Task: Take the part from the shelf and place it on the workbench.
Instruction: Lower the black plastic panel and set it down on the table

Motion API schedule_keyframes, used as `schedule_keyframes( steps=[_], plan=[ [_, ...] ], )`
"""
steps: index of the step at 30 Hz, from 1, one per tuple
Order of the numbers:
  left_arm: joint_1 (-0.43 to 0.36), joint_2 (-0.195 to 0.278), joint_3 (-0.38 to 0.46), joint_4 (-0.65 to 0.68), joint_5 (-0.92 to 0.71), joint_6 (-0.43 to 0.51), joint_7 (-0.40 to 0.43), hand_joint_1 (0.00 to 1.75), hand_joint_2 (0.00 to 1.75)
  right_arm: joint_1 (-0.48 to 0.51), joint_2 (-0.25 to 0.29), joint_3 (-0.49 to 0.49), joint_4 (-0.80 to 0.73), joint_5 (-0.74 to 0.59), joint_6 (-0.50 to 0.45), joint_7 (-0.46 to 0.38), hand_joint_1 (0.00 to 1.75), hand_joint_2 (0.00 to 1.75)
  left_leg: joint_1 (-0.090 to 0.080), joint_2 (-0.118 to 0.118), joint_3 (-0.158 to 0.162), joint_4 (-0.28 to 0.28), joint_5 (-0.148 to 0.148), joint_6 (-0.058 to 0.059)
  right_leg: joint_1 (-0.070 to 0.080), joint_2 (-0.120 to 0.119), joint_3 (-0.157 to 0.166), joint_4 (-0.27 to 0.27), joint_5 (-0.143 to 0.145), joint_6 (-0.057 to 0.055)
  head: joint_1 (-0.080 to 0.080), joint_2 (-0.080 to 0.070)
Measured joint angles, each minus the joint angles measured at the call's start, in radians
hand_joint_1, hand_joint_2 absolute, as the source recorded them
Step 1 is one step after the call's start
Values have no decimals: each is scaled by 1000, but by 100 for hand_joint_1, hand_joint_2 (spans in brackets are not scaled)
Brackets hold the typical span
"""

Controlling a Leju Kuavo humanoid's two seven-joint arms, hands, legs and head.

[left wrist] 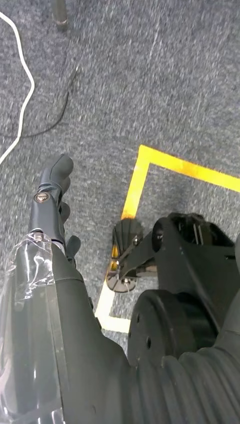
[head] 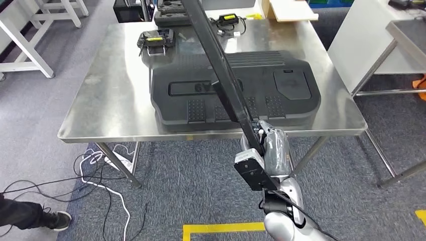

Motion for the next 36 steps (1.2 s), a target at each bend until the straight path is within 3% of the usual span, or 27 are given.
schedule_keyframes(
  steps=[2, 5, 6, 8, 9, 10, 11, 12, 14, 15, 17, 20, 22, 24, 25, 26, 27, 29, 30, 31, 34, 36],
  plan=[
    [2, 0, 0, 0, 0, 0, -1, 0, 175, -3, 0, 0, 1, 12, 0, 1, 175, 175, -8, 0, -3, -15, -6, 14, 0, 0, 5, -3, -9, 13, -2, 0],
    [1, 0, 0, 0, 0, 0, -1, 0, 175, -4, -1, -4, 0, 37, 0, 4, 175, 175, -1, 1, 14, -36, 1, 34, 1, 1, 6, 15, -35, 26, 2, 0],
    [-1, 0, 0, -1, 0, 0, -1, 0, 175, -4, -2, -6, 0, 45, 0, 6, 175, 175, 1, 1, 21, -42, -1, 40, 1, 1, -11, 54, -57, 28, 5, 0],
    [-3, 0, 0, -1, 0, 0, -1, 0, 175, 0, -3, -10, 0, 59, 0, 10, 175, 175, -1, 2, 31, -44, -8, 50, 2, 1, -81, 177, -106, 33, 12, 0],
    [-3, 0, 0, -1, 0, 0, -1, 0, 175, 3, -4, -12, 0, 65, 0, 12, 175, 175, -3, 2, 35, -44, -13, 53, 2, 1, -120, 237, -122, 35, 14, 0],
    [-2, 0, 0, -1, 0, 0, -1, 0, 175, 6, -5, -13, 0, 73, 0, 15, 175, 175, -5, 1, 41, -43, -18, 54, 2, 1, -146, 268, -117, 35, 16, 0],
    [-2, 0, 0, -1, 0, 0, -1, 0, 175, 8, -7, -14, 0, 82, 0, 19, 175, 175, -5, 0, 47, -43, -24, 54, 2, 1, -154, 260, -90, 34, 16, 0],
    [-1, 0, 0, -1, 0, 0, -1, 0, 175, 8, -9, -14, 0, 91, 0, 24, 175, 175, -6, -1, 56, -42, -30, 53, 2, 1, -145, 215, -45, 32, 18, 0],
    [-1, 0, 0, -1, 0, 0, -2, 0, 175, 5, -14, -15, 0, 110, 0, 37, 175, 175, -7, -2, 70, -40, -44, 47, 5, 1, -104, 91, 37, 26, 19, 0],
    [-1, 0, 0, -1, 0, 0, -3, 0, 175, 3, -16, -15, 0, 120, 0, 43, 175, 175, -8, -3, 72, -39, -48, 43, 7, 1, -88, 47, 55, 23, 20, 0],
    [-2, 0, 0, -1, 0, 0, -4, 0, 175, -2, -20, -15, 0, 137, 0, 56, 175, 175, -9, -3, 73, -40, -50, 35, 12, 2, -80, 21, 53, 18, 19, 0],
    [-2, 1, 0, -1, 0, 0, -5, 0, 175, -7, -26, -15, -1, 152, 0, 62, 175, 175, -11, -2, 74, -29, -65, 20, 5, 2, -69, 4, 51, 6, 17, 0],
    [-2, 2, 0, -1, 0, 0, -5, 0, 175, -11, -27, -15, -1, 156, 0, 62, 175, 175, -8, -1, 41, 51, -108, 8, -2, -2, -58, -4, 50, -2, 11, 0],
    [0, 2, 0, -1, 0, 2, -6, 0, 175, -15, -28, -15, -1, 157, 0, 62, 175, 175, -2, 0, -28, 179, -154, 0, -3, -5, -51, -5, 45, -7, 5, 0],
    [2, 2, 0, -1, 0, 2, -6, 0, 175, -16, -28, -15, -1, 157, 0, 62, 175, 175, 2, 0, -56, 222, -158, -3, -4, -5, -47, -5, 42, -7, 5, 0],
    [4, 2, 0, -1, 0, 4, -6, 0, 175, -17, -28, -15, -1, 157, 0, 62, 175, 175, 4, 0, -66, 227, -142, -5, -5, -5, -42, -5, 38, -5, 4, 0],
    [5, 3, 0, -1, 0, 4, -6, 0, 175, -17, -28, -14, -1, 157, 0, 62, 175, 175, 7, 0, -58, 194, -108, -6, -7, -4, -35, -5, 33, -3, 4, 0],
    [6, 3, 0, -1, 0, 5, -7, 0, 175, -20, -29, -14, -1, 157, 0, 62, 175, 175, 9, 0, -10, 67, -30, -6, -9, -3, -20, -5, 23, 5, 2, 0],
    [6, 3, 0, -1, 0, 5, -8, 0, 175, -22, -29, -14, -1, 158, 0, 62, 175, 175, 8, 0, 12, 13, -9, -4, -8, -2, -16, -4, 18, 10, 0, 0],
    [5, 3, 0, -1, 0, 5, -9, 0, 175, -25, -29, -14, -1, 158, 0, 63, 175, 175, 6, 0, 24, -19, -2, -1, -7, -2, -14, -5, 15, 16, 0, 0],
    [5, 4, 0, -1, 0, 5, -10, 0, 175, -29, -30, -14, -1, 162, 0, 64, 175, 175, 2, 1, 29, -39, -9, 17, -8, -1, -10, -12, 11, 32, 2, 0],
    [4, 4, 0, -1, 0, 5, -11, 0, 175, -31, -32, -14, -2, 166, 0, 65, 175, 175, 6, 2, 37, -50, -8, 31, -9, -2, -20, 20, -13, 40, 6, 0]
  ],
)
